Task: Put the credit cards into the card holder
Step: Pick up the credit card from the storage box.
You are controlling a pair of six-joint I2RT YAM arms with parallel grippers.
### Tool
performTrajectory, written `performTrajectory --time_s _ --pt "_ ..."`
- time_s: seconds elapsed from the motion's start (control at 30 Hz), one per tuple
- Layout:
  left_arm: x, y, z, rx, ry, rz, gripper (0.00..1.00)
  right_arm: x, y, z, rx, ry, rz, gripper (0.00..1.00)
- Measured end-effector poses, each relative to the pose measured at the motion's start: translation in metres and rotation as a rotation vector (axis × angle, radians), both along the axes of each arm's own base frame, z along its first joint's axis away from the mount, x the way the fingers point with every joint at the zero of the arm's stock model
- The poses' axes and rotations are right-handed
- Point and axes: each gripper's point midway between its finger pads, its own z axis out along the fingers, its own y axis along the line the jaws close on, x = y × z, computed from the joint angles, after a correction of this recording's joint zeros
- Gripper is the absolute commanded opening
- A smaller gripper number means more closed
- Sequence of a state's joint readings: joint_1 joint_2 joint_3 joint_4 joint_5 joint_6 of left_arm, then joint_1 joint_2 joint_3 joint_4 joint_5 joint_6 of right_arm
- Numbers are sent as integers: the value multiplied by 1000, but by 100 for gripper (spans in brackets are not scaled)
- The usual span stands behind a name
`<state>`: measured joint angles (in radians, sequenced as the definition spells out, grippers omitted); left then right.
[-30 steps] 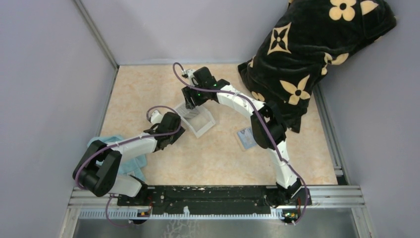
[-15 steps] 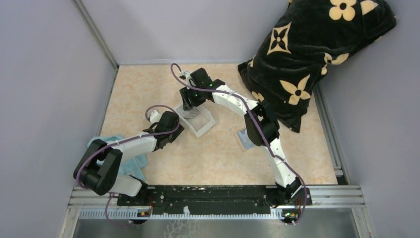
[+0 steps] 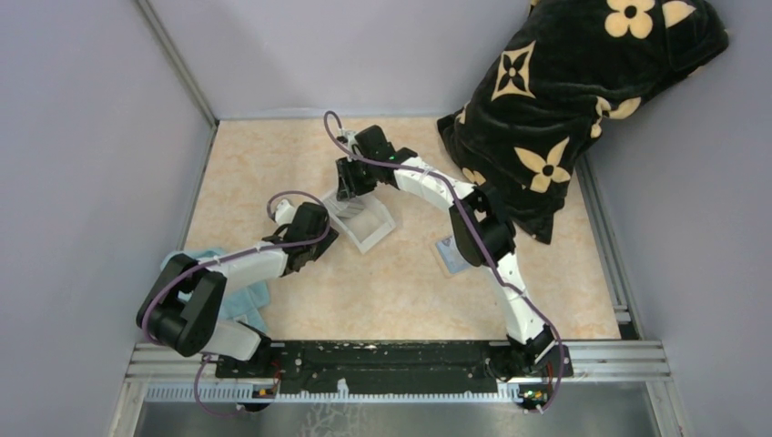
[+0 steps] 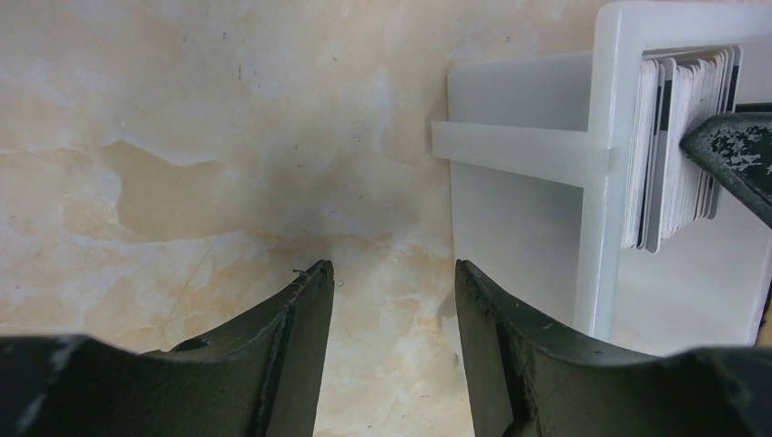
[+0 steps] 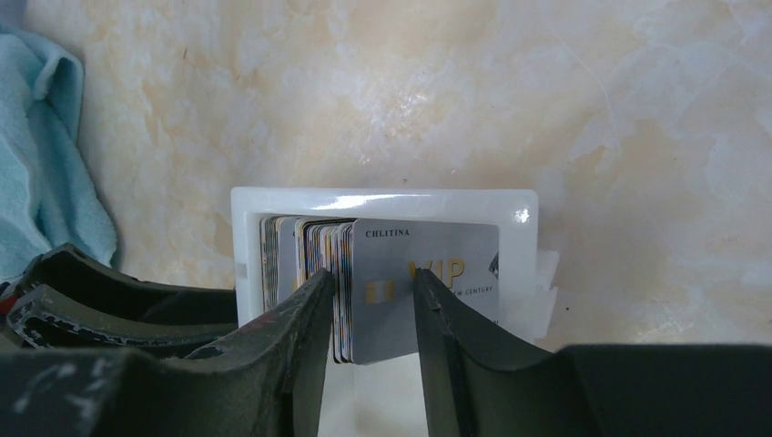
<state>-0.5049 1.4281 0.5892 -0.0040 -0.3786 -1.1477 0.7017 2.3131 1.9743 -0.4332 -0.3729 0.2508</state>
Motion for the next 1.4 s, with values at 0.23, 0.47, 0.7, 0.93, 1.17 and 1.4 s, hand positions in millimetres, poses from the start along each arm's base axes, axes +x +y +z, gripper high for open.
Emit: performTrajectory --time_s 0.23,0.47,0.7,0.93,1.17,1.4 --pt "2 -1 0 -3 0 -3 59 1 1 2 35 11 -13 26" --pt "4 -3 0 1 2 -14 59 -4 -5 7 16 17 -21 21" --pt "4 -3 0 3 3 -19 59 -9 -9 18 -8 -1 -27 14" --pt "4 -4 0 2 3 -21 59 -8 -15 19 -60 -38 -50 0" --pt "2 -4 1 8 8 -33 62 2 -32 26 -153 -127 -106 0" --pt "-7 2 5 62 28 -80 66 -2 -57 45 -218 -225 -153 0"
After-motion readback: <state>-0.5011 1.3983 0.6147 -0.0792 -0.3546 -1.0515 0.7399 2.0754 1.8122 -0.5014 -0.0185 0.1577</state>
